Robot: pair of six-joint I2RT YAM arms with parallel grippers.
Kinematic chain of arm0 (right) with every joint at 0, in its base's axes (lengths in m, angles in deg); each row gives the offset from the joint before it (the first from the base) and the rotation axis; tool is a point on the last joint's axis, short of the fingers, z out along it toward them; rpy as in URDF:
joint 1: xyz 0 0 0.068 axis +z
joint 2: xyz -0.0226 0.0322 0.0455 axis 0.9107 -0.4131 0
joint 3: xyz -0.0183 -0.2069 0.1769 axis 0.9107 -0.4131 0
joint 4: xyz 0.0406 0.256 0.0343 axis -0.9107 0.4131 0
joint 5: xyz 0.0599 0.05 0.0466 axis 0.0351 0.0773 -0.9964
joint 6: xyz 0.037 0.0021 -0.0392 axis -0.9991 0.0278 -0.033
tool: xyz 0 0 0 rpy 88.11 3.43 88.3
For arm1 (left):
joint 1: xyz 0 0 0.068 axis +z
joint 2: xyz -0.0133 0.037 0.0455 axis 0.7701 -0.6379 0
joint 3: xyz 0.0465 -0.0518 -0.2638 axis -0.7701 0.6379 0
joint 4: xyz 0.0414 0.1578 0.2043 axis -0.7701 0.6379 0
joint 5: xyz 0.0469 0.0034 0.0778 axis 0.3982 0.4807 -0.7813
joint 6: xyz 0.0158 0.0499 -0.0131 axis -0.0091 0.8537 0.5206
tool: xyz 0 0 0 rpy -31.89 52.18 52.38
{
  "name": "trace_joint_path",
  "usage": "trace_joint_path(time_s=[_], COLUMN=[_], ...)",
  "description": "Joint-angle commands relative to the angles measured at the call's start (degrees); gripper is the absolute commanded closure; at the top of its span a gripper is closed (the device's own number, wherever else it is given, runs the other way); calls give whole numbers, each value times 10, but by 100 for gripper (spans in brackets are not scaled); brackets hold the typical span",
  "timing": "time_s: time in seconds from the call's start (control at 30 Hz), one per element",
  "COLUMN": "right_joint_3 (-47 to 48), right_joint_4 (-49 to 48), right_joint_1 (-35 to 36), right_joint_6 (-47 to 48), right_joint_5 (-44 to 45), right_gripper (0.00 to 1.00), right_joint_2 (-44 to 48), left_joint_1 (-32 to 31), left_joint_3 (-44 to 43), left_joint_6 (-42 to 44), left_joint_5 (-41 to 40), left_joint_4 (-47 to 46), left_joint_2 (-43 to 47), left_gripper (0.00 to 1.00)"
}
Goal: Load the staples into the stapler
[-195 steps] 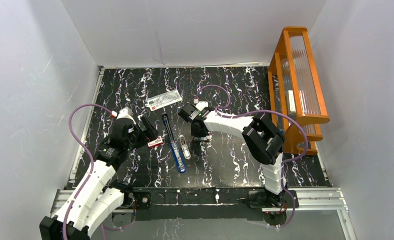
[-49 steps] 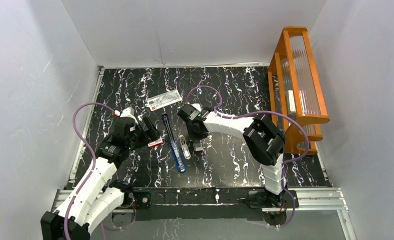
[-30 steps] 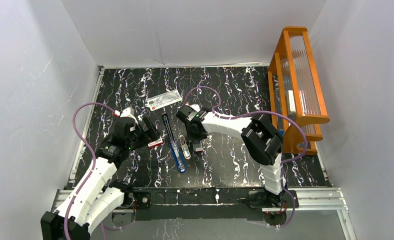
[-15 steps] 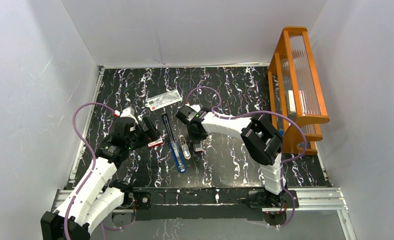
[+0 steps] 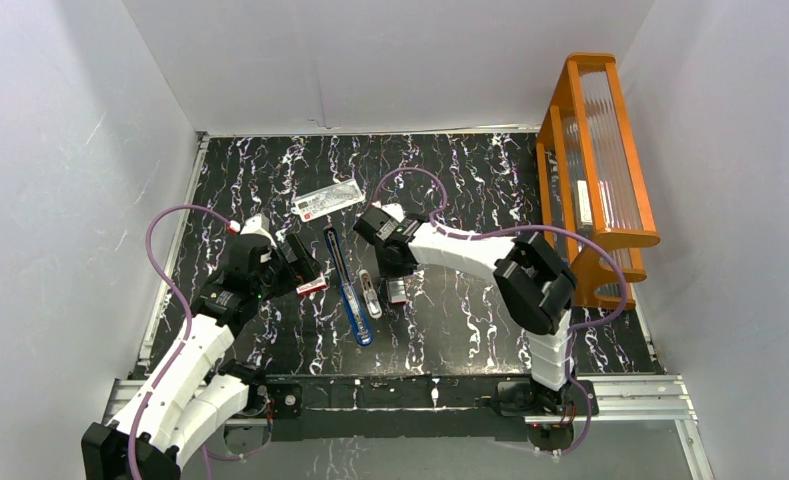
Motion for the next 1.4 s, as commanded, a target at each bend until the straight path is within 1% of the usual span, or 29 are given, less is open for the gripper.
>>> trace_joint_path(time_s=[0.0,0.07,0.17,0.33,0.47,0.63,0.83,1.13,1.3,1.37], right_joint_3=[-22,-37,-62,-140,-201,-227,-241,-255,-251,-251], right_joint_4=[-23,-26,-12,5,-8,0,-5,-20,-15,-16], right_joint_1=[2,2,2,-1,-3,-3,-3,-3,-3,-4], right_joint_6=[-13,-22,-47,-110,-153,-186,-203,-197,-187,-179], right_joint_5=[9,19,60,134,161,183,176,152,128,119], right_gripper=[66,65,65,64,64,64,63,59,51,49], right_joint_2=[74,92,119,159,182,187,183,190,201,213], left_joint_1=[-1,-1,-2,-1,-1,-1,-1,-1,-1,-1], left_joint_3=[2,3,3,2,2,0,-1,-5,-9,-9], left_joint_6=[3,3,2,3,4,3,5,7,9,10], left_joint_5=[-4,-4,-3,-3,-2,-3,-3,-3,-3,-4], left_joint_4=[-3,-4,-4,-4,-4,-4,-5,-8,-9,-8], left_joint_2=[1,2,1,0,-1,-3,-8,-13,-18,-18], left_gripper=[6,6,6,6,6,6,6,6,6,6])
